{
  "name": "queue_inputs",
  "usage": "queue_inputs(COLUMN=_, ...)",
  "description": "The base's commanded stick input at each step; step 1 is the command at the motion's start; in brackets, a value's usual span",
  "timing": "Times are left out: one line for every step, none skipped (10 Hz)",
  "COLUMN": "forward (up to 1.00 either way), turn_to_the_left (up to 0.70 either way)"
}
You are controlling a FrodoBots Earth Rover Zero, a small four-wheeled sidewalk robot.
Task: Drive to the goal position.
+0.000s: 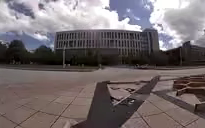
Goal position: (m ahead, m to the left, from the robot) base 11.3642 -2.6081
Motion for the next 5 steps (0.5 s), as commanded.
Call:
queue_inputs(forward=0.70, turn_to_the_left=0.00)
queue_inputs(forward=0.70, turn_to_the_left=0.00)
queue_inputs(forward=0.70, turn_to_the_left=0.00)
queue_inputs(forward=0.70, turn_to_the_left=0.00)
queue_inputs(forward=0.70, turn_to_the_left=0.00)
